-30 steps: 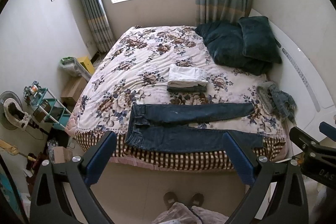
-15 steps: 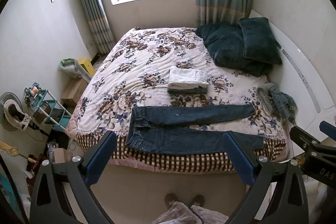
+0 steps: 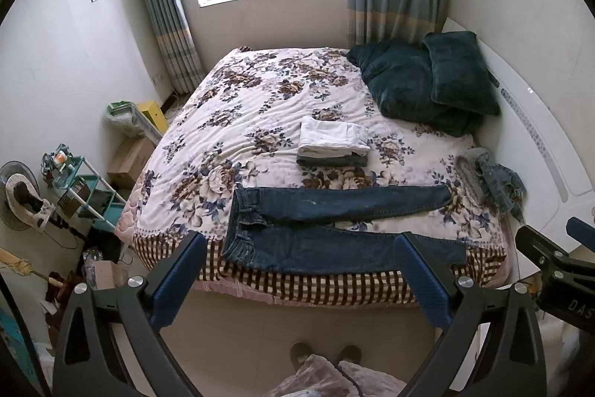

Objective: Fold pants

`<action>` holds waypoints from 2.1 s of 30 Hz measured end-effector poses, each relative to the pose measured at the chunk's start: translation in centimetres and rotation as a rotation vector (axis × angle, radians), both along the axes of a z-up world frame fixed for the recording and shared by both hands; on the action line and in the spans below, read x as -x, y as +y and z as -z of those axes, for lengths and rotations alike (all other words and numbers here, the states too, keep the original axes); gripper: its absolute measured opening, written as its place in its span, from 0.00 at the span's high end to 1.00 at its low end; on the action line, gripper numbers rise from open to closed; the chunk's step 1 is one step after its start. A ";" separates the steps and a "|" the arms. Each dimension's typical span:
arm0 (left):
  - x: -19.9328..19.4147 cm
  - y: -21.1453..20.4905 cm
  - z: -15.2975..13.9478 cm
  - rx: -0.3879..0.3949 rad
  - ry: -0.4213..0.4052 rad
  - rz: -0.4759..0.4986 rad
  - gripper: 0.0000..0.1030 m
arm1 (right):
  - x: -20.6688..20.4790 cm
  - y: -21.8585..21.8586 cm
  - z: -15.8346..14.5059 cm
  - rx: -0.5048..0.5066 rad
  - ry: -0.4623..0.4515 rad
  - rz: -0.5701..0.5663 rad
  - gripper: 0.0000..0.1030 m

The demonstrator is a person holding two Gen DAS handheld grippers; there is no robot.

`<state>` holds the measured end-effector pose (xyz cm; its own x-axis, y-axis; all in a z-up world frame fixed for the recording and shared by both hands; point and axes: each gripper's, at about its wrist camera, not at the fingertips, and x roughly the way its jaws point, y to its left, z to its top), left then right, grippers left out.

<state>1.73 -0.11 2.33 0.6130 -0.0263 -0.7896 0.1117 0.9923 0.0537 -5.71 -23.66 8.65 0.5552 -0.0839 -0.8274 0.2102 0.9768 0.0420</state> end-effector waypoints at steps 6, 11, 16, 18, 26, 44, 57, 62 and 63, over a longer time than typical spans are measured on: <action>0.0 -0.1 0.1 0.001 0.000 -0.001 0.00 | -0.6 0.4 -0.2 0.000 0.001 -0.001 0.00; 0.1 -0.1 0.1 0.000 -0.002 -0.001 0.00 | -0.9 0.3 0.0 -0.008 0.006 -0.002 0.00; 0.1 0.0 0.1 0.001 -0.002 -0.001 0.00 | -0.8 0.2 0.3 -0.011 0.005 -0.002 0.00; 0.0 0.1 0.1 0.001 0.000 -0.002 0.00 | -0.8 0.3 0.3 -0.013 0.005 -0.003 0.00; -0.4 -0.2 0.4 -0.002 -0.013 -0.016 0.00 | -0.7 0.4 0.8 -0.024 0.002 -0.002 0.00; -15.1 -4.9 15.6 -0.110 0.121 -0.102 0.00 | -16.1 -4.2 16.2 0.012 0.117 0.061 0.00; -36.8 -7.3 36.3 -0.244 0.384 0.093 0.00 | -39.6 -5.7 39.6 0.069 0.418 0.047 0.00; -41.9 -8.9 45.8 -0.353 0.473 0.227 0.00 | -46.5 -4.3 51.0 0.180 0.559 -0.071 0.00; -42.6 -9.1 47.3 -0.366 0.491 0.250 0.01 | -47.8 -4.1 53.7 0.198 0.589 -0.105 0.00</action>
<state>44.36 -9.18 -44.99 0.1897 0.2023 -0.9608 0.4340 0.8605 0.2668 42.05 -27.71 -45.07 0.0244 -0.2368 -0.9713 0.0452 0.9708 -0.2355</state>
